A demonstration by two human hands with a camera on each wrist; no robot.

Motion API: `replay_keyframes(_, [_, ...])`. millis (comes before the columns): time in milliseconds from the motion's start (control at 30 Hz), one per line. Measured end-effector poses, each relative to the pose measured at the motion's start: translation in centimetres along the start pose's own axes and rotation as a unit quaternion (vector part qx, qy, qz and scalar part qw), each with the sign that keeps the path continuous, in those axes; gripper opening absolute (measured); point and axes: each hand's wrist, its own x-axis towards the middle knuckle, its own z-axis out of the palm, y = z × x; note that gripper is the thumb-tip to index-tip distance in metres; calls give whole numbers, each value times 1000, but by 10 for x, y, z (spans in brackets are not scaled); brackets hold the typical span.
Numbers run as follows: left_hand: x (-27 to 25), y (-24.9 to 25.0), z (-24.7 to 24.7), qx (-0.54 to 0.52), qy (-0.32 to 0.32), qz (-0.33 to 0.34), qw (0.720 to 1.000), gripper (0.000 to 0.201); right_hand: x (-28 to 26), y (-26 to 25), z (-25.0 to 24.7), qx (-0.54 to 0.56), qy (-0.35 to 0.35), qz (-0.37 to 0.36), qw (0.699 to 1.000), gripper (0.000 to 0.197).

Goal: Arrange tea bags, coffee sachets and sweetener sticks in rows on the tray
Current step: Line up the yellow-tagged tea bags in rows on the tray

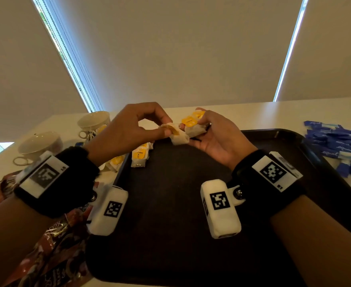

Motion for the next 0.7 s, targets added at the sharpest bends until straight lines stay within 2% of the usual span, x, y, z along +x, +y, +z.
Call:
replay_keyframes(67, [-2,3,-7,-25,-3,-24,999,13,0,-1,-3,32,16,7,999,30])
replay_keyframes(167, [-1,-3,-24,-49,-25,-112,992,21,0,-5,-5,44,35,12,998,18])
replay_keyframes(267, [-1,-20,-41,6,-110,-198,974,25,2,-5,-7,8,55,6,998,13])
replay_keyframes(333, [-2,-33,-45,49,-187,-239,952,18,3,-4,-8,-3,58,3,998,10])
replay_keyframes(400, [-4,-42,-45,80,-255,-258,929,10,4,-3,-9,-13,60,1,998,13])
replay_keyframes(500, [-4,-47,-41,91,-307,-274,907,10,4,-2,-9,-26,61,0,998,13])
replay_keyframes(600, [-2,-55,-34,121,-308,-278,902,7,5,-3,-9,-32,62,1,998,13])
replay_keyframes(700, [0,-62,-27,165,-277,-244,914,8,5,-3,-9,-34,68,7,997,13])
